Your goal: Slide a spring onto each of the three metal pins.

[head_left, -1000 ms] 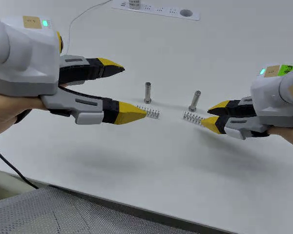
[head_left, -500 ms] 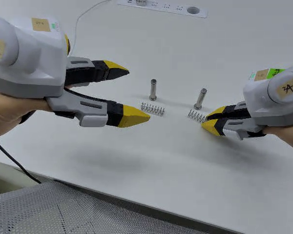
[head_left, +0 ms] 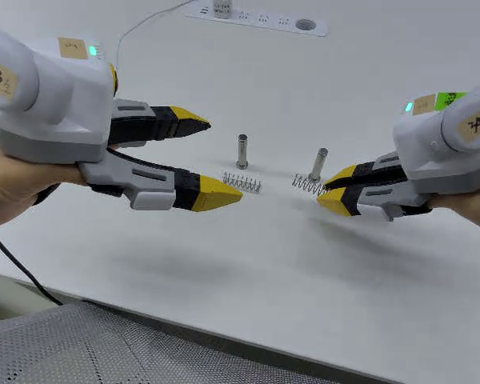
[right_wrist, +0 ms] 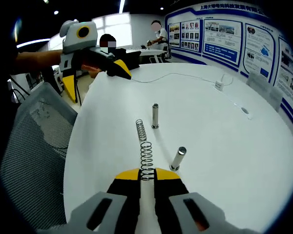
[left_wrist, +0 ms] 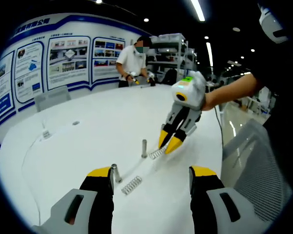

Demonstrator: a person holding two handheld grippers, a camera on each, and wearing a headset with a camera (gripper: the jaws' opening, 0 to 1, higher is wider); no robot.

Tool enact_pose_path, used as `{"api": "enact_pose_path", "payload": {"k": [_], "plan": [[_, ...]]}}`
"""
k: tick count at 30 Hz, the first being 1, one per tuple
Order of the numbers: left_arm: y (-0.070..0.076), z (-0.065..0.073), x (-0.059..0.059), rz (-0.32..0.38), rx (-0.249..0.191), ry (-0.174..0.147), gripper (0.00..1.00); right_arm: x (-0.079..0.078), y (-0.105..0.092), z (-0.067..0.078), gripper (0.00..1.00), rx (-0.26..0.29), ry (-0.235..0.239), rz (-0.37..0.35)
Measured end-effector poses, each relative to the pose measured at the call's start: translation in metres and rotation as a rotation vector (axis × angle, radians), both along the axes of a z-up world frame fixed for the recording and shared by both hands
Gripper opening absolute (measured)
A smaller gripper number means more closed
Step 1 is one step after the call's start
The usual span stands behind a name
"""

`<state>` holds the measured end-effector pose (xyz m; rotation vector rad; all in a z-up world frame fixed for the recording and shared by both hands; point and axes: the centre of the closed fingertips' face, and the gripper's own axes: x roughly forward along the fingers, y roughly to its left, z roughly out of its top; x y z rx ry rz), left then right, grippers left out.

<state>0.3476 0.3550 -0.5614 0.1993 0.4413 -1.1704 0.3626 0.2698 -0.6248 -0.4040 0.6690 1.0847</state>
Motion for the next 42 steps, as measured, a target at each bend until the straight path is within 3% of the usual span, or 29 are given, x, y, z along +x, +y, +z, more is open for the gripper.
{"api": "enact_pose_path", "payload": {"k": [5, 15, 22, 26, 31, 34, 36, 39, 42], "plan": [[-0.014, -0.007, -0.006, -0.052, 0.017, -0.003, 0.63, -0.011, 0.000, 0.023, 0.10, -0.016, -0.040, 0.051], [-0.039, 0.000, -0.010, -0.109, -0.039, 0.003, 0.56, -0.035, 0.001, 0.039, 0.10, -0.036, -0.063, 0.134], [-0.053, -0.010, -0.022, -0.186, 0.012, -0.014, 0.53, -0.044, 0.013, 0.049, 0.10, -0.004, -0.071, 0.176], [-0.058, -0.006, -0.026, -0.196, -0.016, -0.007, 0.43, -0.050, 0.016, 0.046, 0.10, -0.033, -0.087, 0.229], [-0.058, -0.013, -0.031, -0.220, 0.022, -0.009, 0.39, -0.056, 0.023, 0.042, 0.10, -0.036, -0.084, 0.264], [-0.058, -0.014, -0.033, -0.224, 0.020, -0.001, 0.31, -0.056, 0.027, 0.043, 0.10, -0.028, -0.083, 0.271], [-0.058, -0.013, -0.035, -0.220, 0.005, 0.027, 0.27, -0.057, 0.030, 0.043, 0.10, -0.027, -0.080, 0.281], [-0.058, -0.014, -0.035, -0.226, 0.018, 0.017, 0.21, -0.058, 0.032, 0.043, 0.10, -0.032, -0.082, 0.295], [-0.059, -0.014, -0.038, -0.238, 0.016, 0.027, 0.17, -0.059, 0.033, 0.043, 0.10, -0.036, -0.082, 0.299]]}}
